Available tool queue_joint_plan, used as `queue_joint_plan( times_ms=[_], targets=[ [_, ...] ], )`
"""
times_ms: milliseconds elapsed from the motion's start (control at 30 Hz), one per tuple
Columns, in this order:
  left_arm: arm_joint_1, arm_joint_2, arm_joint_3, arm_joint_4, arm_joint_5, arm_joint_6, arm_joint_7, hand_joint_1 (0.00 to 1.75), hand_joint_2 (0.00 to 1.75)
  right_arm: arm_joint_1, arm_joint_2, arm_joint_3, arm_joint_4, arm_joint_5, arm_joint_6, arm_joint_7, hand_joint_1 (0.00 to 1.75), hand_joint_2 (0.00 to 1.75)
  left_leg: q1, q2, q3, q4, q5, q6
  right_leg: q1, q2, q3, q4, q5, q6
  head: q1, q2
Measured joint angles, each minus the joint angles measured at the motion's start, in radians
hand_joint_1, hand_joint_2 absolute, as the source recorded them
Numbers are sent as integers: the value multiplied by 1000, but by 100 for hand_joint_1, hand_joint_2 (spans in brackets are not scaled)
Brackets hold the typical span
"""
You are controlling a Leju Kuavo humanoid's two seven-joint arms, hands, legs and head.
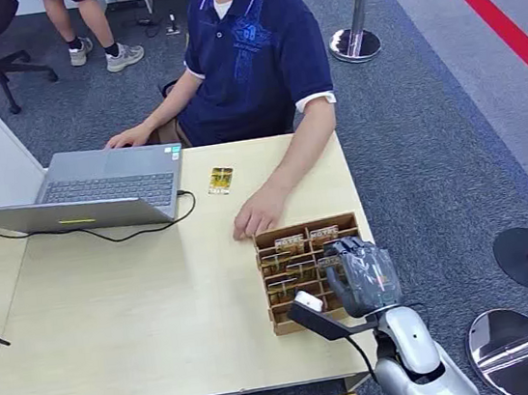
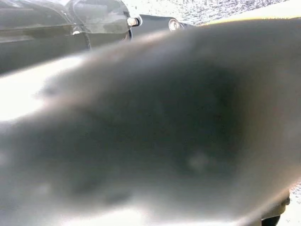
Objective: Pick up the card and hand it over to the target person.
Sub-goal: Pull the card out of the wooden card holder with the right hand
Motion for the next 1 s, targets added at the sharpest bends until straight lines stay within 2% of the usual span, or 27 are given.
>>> queue_joint_plan(
  times_ms=[500, 633, 800, 1000],
  targets=[
    [0, -1, 4, 1, 5, -1, -3, 0, 0, -2, 4, -4, 1, 0, 5, 0, 125, 175, 0, 0, -1, 0, 1, 0, 0, 1, -1, 0, 1, -1, 0, 0],
    [0, 0, 1, -1, 2, -7, -7, 0, 0, -3, 5, -5, 2, 0, 6, 0, 135, 175, 0, 0, 0, 0, 0, 0, 0, 0, -1, 0, 1, -1, 0, 0],
    [1, 3, -4, -5, -4, -34, -32, 0, 0, -4, 5, -6, 4, -1, 10, 0, 163, 175, 0, 1, -1, 0, 1, 0, 0, 1, -1, 0, 2, -2, 0, 0],
    [1, 1, -5, -2, -8, -37, -45, 0, 0, 0, 5, -7, 1, -1, 11, 0, 162, 175, 0, 0, 0, 0, 1, -1, 1, 0, 0, 0, 1, -2, 0, 0]
  ],
)
